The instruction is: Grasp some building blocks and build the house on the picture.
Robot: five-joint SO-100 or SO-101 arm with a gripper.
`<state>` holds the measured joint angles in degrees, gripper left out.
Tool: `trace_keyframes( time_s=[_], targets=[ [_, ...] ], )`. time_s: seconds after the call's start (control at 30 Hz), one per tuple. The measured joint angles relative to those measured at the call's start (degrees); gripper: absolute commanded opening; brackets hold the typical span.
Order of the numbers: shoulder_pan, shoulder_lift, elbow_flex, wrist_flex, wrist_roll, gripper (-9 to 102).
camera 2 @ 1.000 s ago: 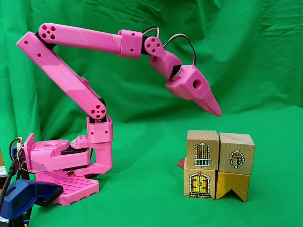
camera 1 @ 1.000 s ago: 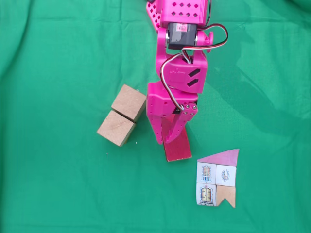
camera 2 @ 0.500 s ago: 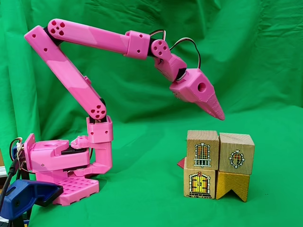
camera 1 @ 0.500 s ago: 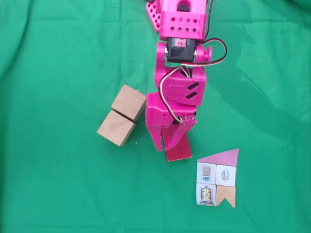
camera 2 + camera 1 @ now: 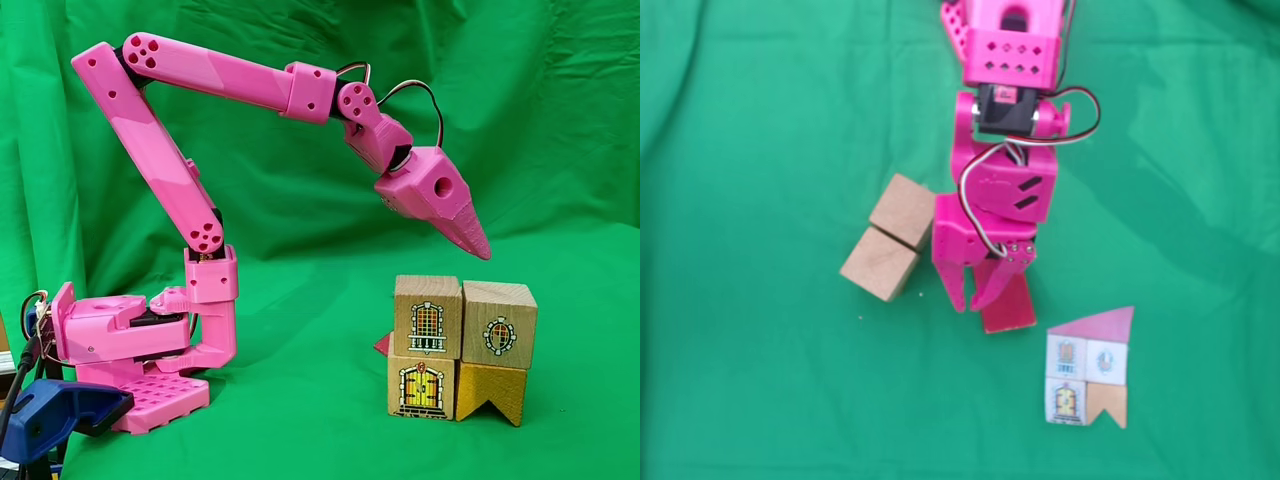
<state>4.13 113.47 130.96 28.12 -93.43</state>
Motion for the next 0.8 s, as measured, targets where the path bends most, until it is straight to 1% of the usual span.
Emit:
trace_keyframes(
  time_s=[0.17, 0.33, 0.47, 0.8],
  targets=[
    [0.00, 0.00, 2.29, 0.00, -4.13, 0],
    [0.00, -0.18, 6.15, 0.00, -14.50, 0],
    [0.00, -0.18, 6.33, 0.00, -21.97, 0],
    [0.00, -4.48, 6.24, 0.00, -35.07, 0]
  ],
)
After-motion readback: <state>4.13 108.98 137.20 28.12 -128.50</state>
